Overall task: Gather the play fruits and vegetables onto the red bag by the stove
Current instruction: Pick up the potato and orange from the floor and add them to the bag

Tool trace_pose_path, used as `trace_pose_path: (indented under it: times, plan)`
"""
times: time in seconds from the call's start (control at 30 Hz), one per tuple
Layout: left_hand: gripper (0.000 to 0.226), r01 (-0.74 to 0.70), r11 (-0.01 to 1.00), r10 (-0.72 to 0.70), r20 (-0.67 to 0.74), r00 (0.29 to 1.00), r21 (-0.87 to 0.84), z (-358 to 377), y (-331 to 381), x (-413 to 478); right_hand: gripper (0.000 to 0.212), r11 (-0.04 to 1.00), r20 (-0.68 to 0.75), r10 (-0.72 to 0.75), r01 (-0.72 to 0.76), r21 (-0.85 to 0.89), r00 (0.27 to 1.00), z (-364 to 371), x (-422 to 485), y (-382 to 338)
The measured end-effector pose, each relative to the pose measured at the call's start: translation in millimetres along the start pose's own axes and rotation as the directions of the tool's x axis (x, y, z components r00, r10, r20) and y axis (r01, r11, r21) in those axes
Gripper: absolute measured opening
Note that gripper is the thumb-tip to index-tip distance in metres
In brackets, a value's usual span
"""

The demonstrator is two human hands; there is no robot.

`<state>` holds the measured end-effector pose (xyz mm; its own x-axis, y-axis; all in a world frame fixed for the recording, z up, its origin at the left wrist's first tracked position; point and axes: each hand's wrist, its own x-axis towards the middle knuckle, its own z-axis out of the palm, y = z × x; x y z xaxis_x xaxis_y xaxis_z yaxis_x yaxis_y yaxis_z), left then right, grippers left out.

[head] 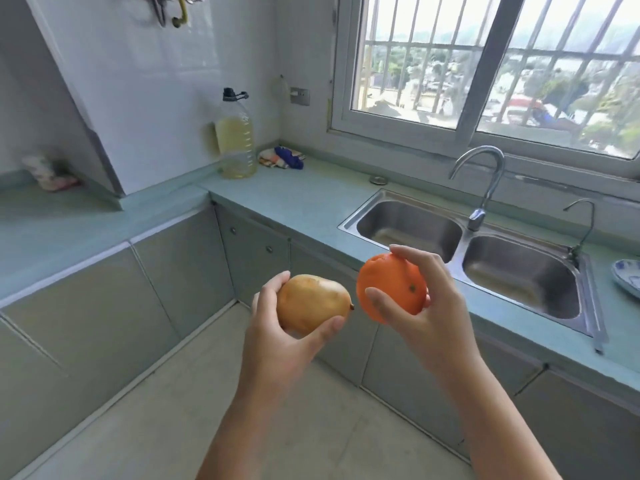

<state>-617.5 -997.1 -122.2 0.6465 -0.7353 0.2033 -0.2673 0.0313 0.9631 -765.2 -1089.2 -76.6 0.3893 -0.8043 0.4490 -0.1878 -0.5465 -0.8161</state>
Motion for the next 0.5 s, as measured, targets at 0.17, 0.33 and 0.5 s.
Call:
trace_pose_path:
  times: [0.17,0.33,0.5]
  plan:
    - [0.091,0.059,0.998,-0.053,-0.147,0.988,0.037,-47.5,-23.8,16.1,0.048,0.997,0.136,-0.042,0.032,0.071,0.99,65.1,24.3,-6.0]
    - [0.101,0.121,0.99,-0.094,-0.294,0.951,0.075,-90.6,-47.0,41.4,0.046,0.99,0.227,-0.067,0.036,0.138,0.972,132.9,57.3,-4.0]
    - [0.103,0.168,0.977,-0.097,-0.425,0.9,0.133,-129.7,-66.1,89.3,0.051,0.97,0.329,-0.128,0.049,0.238,0.936,205.4,104.6,0.1]
